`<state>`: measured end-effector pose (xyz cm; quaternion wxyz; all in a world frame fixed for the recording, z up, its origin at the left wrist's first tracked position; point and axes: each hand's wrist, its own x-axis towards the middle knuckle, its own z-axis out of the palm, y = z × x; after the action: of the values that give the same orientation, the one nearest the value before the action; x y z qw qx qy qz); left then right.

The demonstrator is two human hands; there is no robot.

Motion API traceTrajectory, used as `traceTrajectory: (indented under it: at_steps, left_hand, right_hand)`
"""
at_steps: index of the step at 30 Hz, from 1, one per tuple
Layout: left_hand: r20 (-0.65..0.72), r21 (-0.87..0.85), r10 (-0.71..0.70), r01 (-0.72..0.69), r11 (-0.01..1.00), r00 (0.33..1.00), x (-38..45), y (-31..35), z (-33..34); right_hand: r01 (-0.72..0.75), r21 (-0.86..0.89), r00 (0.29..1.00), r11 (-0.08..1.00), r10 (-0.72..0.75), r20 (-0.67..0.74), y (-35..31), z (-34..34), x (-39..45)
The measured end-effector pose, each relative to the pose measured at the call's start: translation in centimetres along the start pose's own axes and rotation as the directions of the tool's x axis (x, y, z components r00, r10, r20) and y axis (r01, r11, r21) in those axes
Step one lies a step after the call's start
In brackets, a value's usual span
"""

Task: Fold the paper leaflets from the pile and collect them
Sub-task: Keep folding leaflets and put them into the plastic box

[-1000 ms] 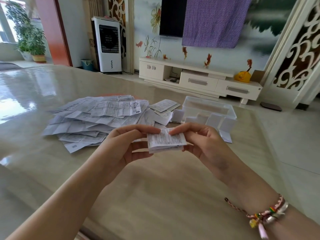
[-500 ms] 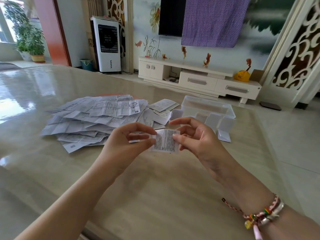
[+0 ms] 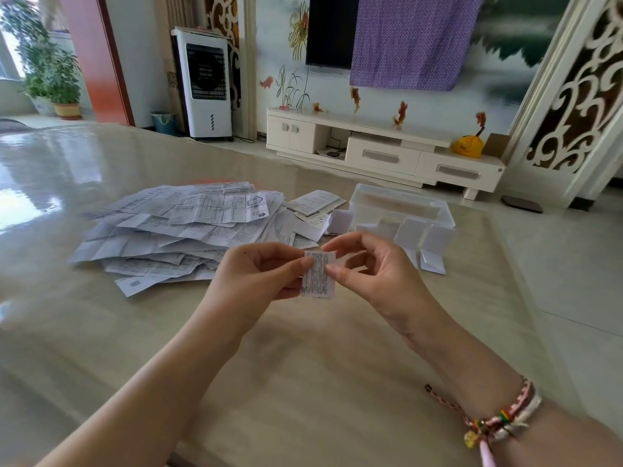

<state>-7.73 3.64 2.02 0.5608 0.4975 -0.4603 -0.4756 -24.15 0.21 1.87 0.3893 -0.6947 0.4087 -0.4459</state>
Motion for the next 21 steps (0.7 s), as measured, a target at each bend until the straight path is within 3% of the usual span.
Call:
traceTrajectory:
  at_steps: [8, 13, 16, 21]
  left_hand:
    - [-0.033, 0.041, 0.011, -0.009, 0.999, 0.999, 0.69, -0.26, 0.6]
    - [0.057, 0.062, -0.081, 0.078, 0.995, 0.995, 0.48, -0.39, 0.93]
    - [0.028, 0.062, -0.092, 0.09, 0.994, 0.995, 0.58, -0.39, 0.73]
    - [-0.017, 0.013, -0.099, 0.099, 0.995, 0.995, 1.1, -0.67, 0.26]
  right_hand:
    - [-0.111, 0.06, 0.994, 0.992, 0.109, 0.032, 0.08, -0.63, 0.29]
    - [-0.173, 0.174, 0.984, 0.969, 0.175, 0.004, 0.29, -1.08, 0.38]
    - [-0.135, 0.06, 0.991, 0.989, 0.135, 0.005, 0.42, -0.96, 0.38]
    - [-0.084, -0.053, 0.977, 0.995, 0.093, 0.193, 0.54, -0.09, 0.03]
